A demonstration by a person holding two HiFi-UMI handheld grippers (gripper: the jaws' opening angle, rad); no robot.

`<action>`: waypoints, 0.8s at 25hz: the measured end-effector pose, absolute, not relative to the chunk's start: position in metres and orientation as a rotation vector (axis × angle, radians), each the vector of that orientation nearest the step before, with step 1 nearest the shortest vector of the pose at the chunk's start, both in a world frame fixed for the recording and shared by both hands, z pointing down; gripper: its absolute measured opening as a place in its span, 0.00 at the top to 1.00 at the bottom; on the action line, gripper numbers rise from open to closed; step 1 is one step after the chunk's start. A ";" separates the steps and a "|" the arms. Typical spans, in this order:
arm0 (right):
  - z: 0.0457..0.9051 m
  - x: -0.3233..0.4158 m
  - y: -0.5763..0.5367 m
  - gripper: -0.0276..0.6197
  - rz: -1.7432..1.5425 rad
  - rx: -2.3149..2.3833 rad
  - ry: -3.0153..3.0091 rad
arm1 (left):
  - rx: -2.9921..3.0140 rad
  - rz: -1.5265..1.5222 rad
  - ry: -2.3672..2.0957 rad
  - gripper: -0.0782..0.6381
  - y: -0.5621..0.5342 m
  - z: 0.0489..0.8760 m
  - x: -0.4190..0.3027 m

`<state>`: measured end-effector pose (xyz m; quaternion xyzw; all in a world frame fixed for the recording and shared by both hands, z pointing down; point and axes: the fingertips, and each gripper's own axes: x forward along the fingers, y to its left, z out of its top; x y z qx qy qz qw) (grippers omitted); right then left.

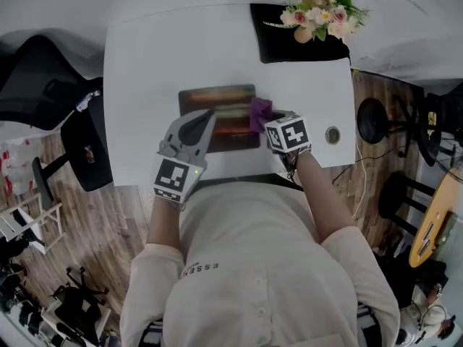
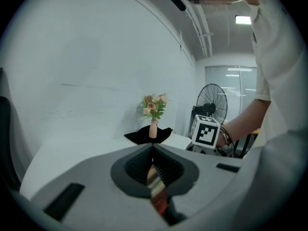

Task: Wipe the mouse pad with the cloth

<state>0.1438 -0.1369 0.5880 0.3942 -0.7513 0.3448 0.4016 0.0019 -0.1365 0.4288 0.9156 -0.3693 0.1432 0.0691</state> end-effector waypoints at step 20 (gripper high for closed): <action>0.548 0.015 -0.105 0.80 0.844 0.820 -2.093 | 2.731 0.441 -1.207 0.89 -0.108 0.415 -0.085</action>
